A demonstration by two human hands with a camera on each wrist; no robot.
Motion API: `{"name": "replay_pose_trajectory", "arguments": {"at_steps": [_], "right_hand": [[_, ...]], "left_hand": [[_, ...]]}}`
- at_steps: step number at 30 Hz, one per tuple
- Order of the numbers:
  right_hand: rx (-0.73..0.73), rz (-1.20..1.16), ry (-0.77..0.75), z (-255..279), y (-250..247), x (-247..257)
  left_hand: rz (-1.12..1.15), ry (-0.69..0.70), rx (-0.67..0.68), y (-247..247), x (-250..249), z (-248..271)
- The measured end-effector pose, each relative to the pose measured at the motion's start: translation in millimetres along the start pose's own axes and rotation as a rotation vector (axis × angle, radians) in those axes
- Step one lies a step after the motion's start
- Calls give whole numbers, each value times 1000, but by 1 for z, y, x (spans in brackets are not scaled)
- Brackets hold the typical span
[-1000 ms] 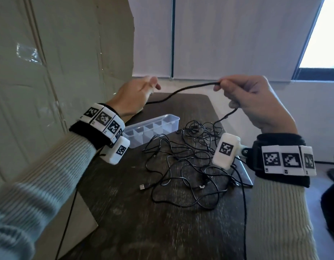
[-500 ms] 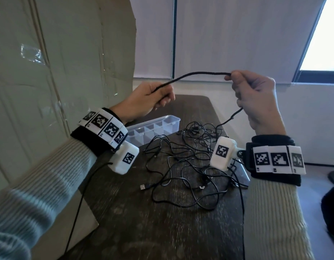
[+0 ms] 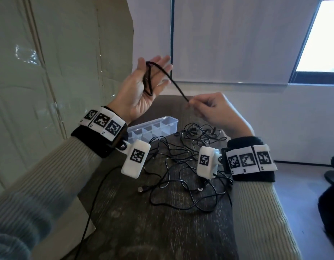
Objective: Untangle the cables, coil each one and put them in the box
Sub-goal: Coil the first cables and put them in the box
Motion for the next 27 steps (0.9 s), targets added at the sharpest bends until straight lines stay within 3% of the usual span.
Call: {"name": "replay_pose_trajectory", "arguments": {"at_steps": [5, 7, 9, 11, 13, 15, 18, 23, 27], "right_hand": [[341, 115, -69, 7, 39, 24], [447, 192, -101, 10, 54, 34], [481, 283, -116, 10, 62, 41], [427, 334, -142, 8, 60, 46], [322, 341, -158, 5, 49, 46], [232, 319, -166, 3, 39, 46], [110, 280, -161, -1, 25, 39], [-174, 83, -103, -4, -9, 19], [-371, -80, -76, -2, -29, 6]], "left_hand": [[85, 50, -202, -17, -2, -8], [-55, 98, -287, -26, -1, -10], [-396, 227, -289, -31, -6, -9], [-877, 351, -159, -30, -9, -9], [-1353, 331, 3, -28, -1, -7], [-1639, 209, 102, -25, 11, -3], [-1577, 64, 146, -20, 24, 2], [-1169, -125, 233, -10, 47, 7], [-923, -72, 191, -14, 52, 4]]}}
Point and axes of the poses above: each hand's wrist, its own z-axis away from the middle knuckle, its own y-axis out of the palm, x = y × z, the point moved 6 cm from there along -z, towards the middle knuckle, and after that the axes turned 13 degrees about z, right-handed, at the moved point
